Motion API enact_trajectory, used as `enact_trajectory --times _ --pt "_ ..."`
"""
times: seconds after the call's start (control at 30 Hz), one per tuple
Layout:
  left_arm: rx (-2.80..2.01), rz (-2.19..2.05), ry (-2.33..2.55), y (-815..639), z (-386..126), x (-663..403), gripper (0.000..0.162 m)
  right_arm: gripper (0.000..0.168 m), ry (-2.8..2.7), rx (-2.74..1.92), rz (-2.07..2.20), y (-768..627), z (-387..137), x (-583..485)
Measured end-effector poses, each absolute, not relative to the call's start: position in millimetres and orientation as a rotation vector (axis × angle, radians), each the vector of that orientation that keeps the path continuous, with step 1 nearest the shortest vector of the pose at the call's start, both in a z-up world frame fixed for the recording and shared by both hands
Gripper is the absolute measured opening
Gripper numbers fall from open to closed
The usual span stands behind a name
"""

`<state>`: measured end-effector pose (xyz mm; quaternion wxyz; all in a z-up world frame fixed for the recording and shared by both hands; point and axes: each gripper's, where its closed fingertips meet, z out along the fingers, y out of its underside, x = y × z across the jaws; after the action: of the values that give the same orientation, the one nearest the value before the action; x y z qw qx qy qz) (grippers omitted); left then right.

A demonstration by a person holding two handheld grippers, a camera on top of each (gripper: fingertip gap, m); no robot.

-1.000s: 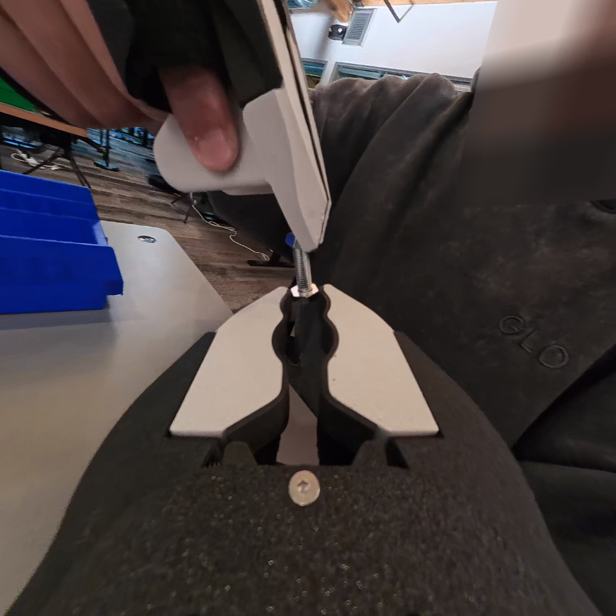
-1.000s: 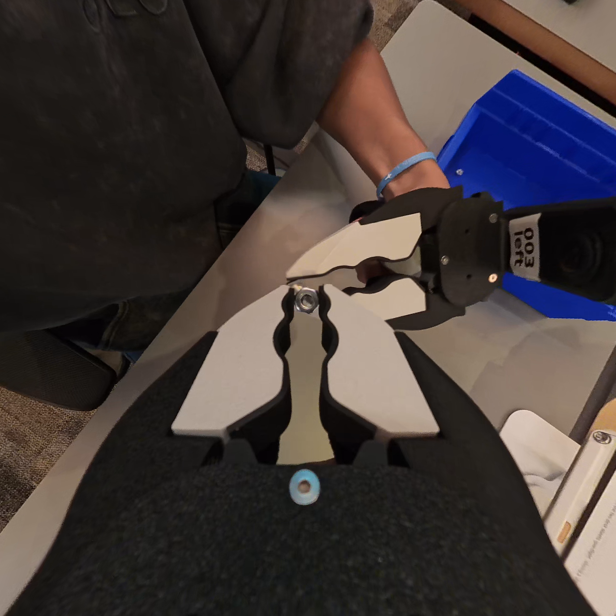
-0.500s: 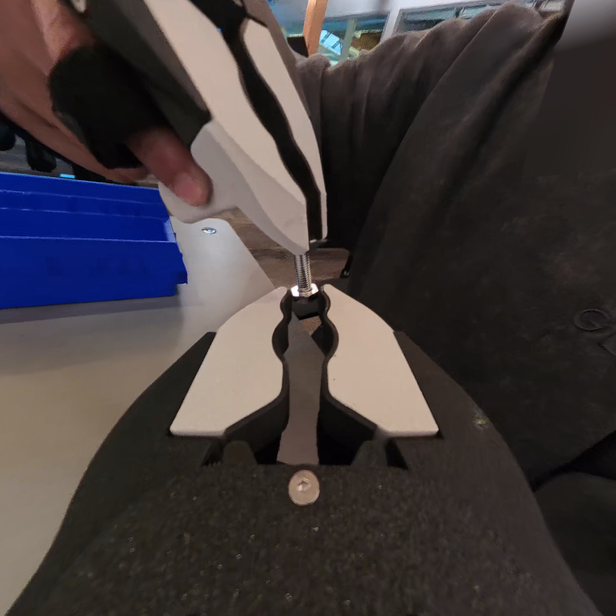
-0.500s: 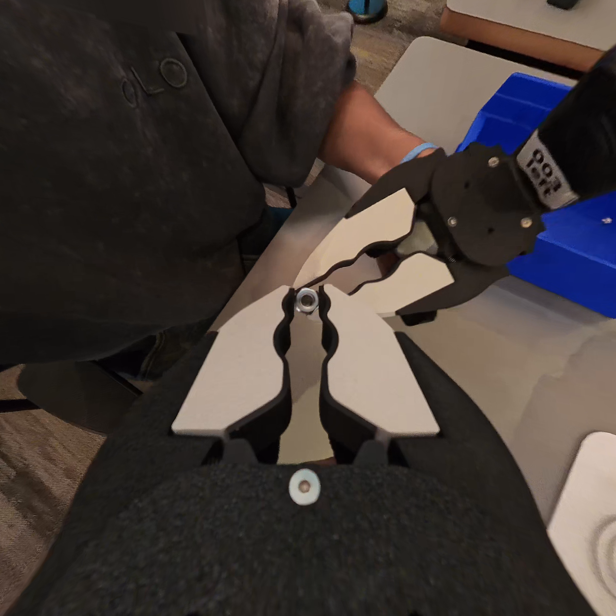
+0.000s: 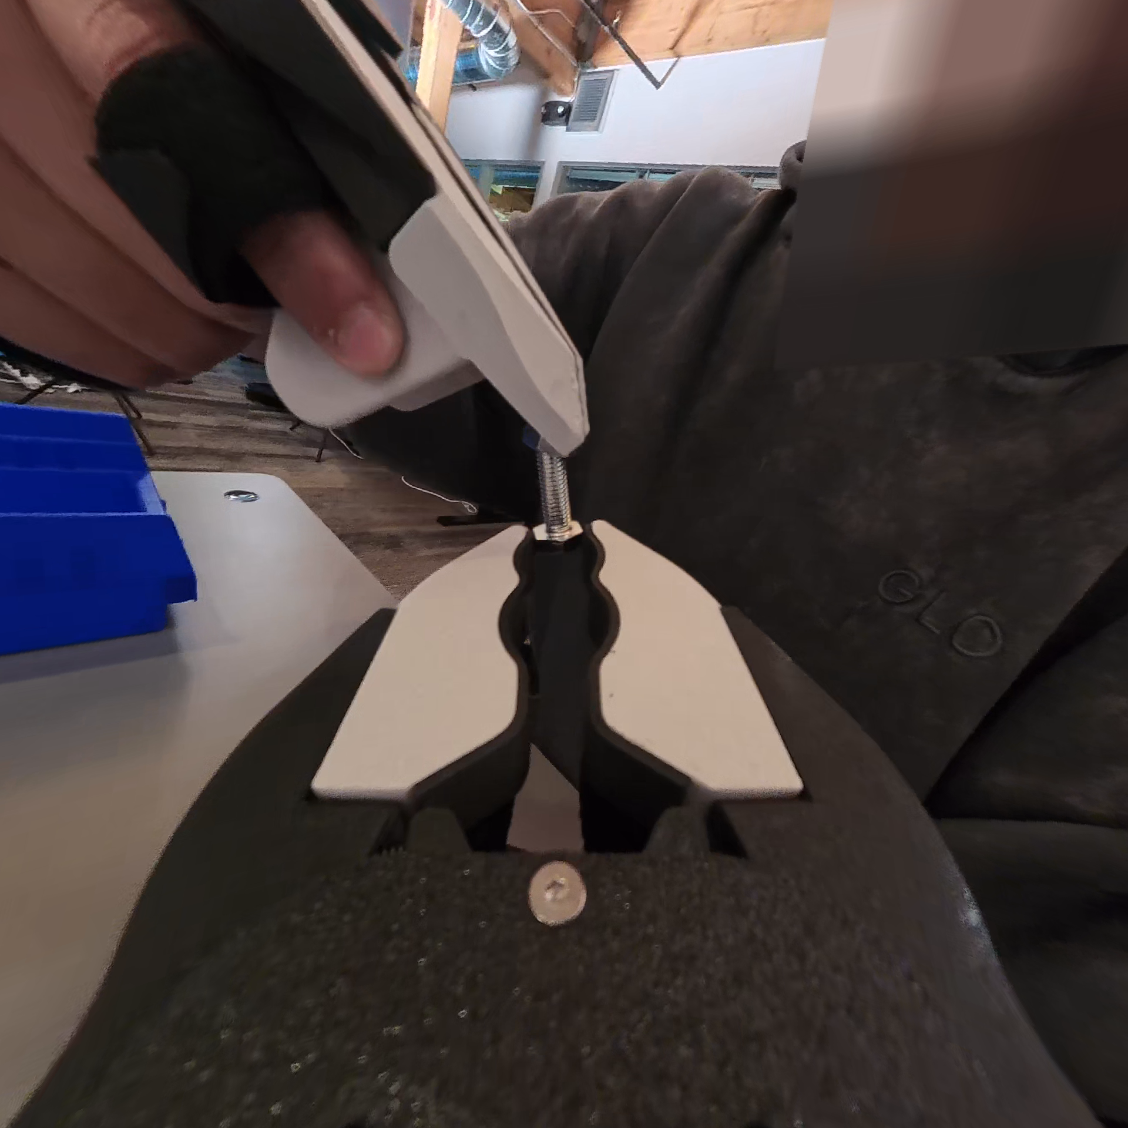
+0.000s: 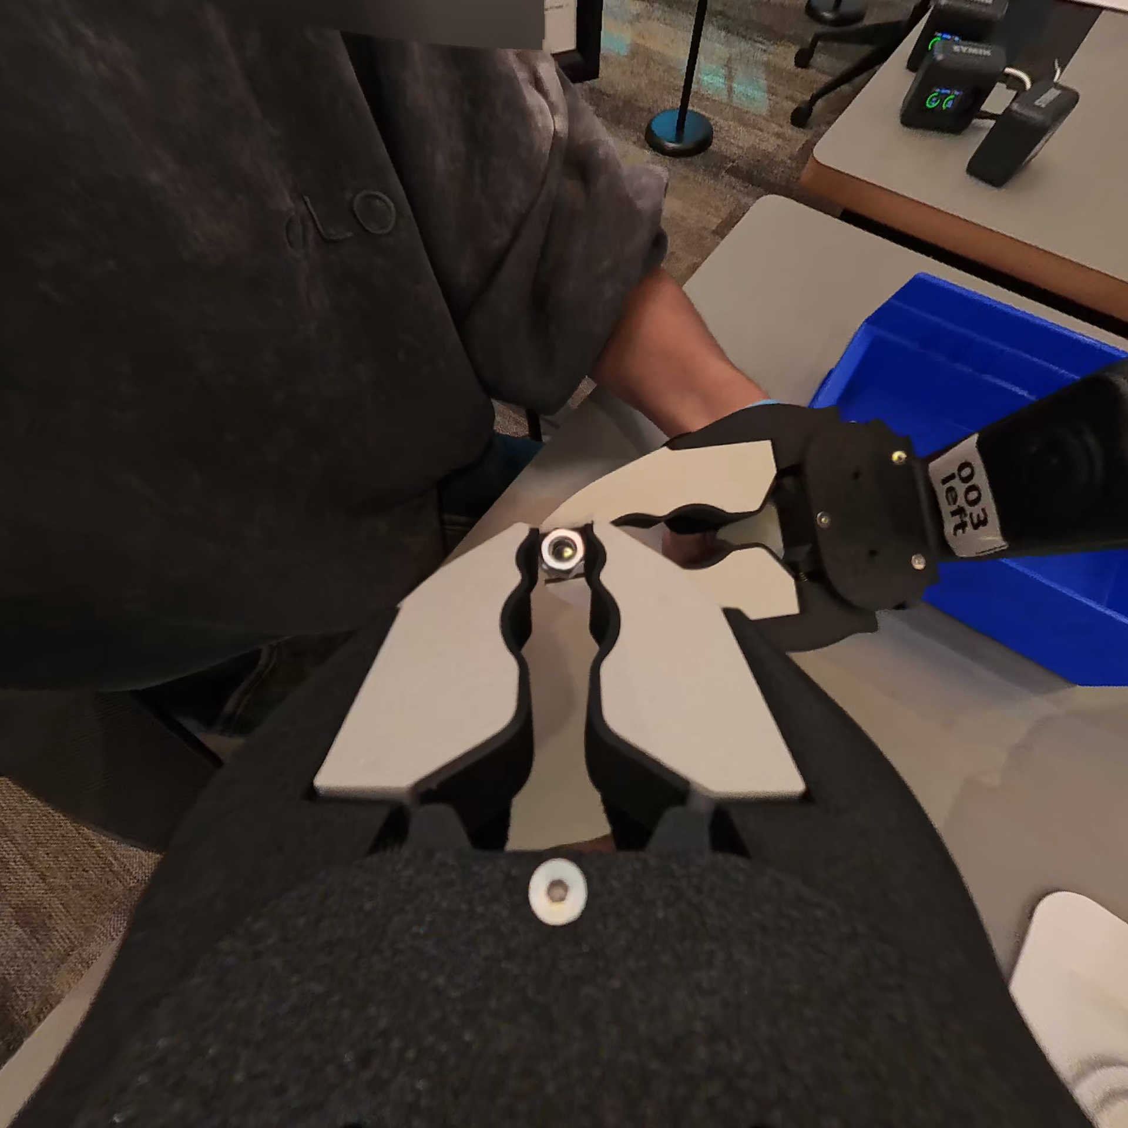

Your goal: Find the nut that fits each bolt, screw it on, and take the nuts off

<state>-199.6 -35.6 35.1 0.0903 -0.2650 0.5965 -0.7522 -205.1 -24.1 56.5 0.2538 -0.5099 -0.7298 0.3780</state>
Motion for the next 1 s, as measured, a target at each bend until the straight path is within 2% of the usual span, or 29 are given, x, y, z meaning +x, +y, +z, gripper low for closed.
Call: enact_trajectory --times 0.27,0.63,0.77,1.0 --pt "-0.82 -2.175 1.747 -32.8 31.6 -194.9 0.014 0.014 -1.913 -1.402 1.1 -17.3 53.9 -203.9" --pt "-1.229 -1.886 1.667 -3.5 -20.1 -184.7 0.014 0.014 -1.845 -1.535 0.975 7.5 14.6 -186.4" --pt "-1.467 -1.696 1.543 14.8 -53.4 -181.4 0.014 0.014 -1.831 -1.653 0.797 29.4 -20.0 -163.1" --pt "-1.724 -1.196 1.234 38.7 -100.8 -191.4 0.014 0.014 -1.769 -1.992 0.44 78.6 -129.6 -123.6"
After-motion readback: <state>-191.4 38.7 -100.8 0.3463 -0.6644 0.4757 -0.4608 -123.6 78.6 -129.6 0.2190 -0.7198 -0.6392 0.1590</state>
